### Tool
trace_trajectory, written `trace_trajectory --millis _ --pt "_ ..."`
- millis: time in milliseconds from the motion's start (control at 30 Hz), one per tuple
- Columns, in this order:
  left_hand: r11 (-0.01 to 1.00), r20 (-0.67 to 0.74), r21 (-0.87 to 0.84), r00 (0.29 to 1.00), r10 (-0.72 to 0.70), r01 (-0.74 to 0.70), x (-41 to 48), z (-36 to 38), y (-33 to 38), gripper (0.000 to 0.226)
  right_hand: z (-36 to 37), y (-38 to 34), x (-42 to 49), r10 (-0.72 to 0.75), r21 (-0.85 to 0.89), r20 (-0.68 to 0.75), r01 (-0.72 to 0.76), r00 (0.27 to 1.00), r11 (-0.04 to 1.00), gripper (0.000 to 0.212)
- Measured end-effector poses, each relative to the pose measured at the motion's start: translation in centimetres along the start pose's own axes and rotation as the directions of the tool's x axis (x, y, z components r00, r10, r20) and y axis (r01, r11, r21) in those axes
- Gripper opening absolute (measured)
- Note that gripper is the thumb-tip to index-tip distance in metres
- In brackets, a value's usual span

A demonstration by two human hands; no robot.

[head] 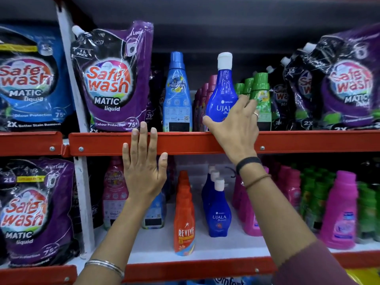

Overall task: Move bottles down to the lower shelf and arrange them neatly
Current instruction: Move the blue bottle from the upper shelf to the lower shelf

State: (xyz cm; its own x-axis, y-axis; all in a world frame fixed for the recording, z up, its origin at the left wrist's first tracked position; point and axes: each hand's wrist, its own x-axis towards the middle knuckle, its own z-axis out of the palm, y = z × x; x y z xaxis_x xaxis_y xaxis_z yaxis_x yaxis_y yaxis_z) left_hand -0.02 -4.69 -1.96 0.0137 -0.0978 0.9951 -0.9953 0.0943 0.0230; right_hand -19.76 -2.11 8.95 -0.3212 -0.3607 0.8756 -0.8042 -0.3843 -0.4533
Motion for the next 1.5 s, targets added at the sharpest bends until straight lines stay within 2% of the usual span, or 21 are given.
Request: trace_trajectory --millis 333,633,900,1167,1500 --pt "1.0 0.015 -0.013 1.0 -0.004 0.004 0.0 0.0 -0.1 0.06 -2.9 0.0 -1.1 0.016 0.284 -0.178 0.036 0.984 0.958 0.086" --pt "1.0 0.016 -0.013 1.0 -0.017 0.017 0.1 -0.2 0.1 0.06 -6.1 2.6 -6.4 0.073 0.382 -0.104 -0.028 0.992 0.924 0.086" --pt "1.0 -0.006 -0.001 1.0 -0.023 0.023 0.0 -0.2 0.2 0.058 -4.5 7.6 -14.4 0.11 0.285 0.1 -0.135 0.989 0.949 0.084" --pt "1.0 -0.041 0.015 0.999 -0.017 0.017 0.0 0.3 0.1 0.059 1.2 12.6 -20.5 0.185 0.093 0.347 -0.23 0.92 0.969 0.088" --pt "0.999 -0.088 0.029 0.996 -0.012 0.015 -0.1 0.8 0.0 0.058 4.8 14.7 -22.5 0.214 -0.008 0.448 -0.235 0.868 0.972 0.084"
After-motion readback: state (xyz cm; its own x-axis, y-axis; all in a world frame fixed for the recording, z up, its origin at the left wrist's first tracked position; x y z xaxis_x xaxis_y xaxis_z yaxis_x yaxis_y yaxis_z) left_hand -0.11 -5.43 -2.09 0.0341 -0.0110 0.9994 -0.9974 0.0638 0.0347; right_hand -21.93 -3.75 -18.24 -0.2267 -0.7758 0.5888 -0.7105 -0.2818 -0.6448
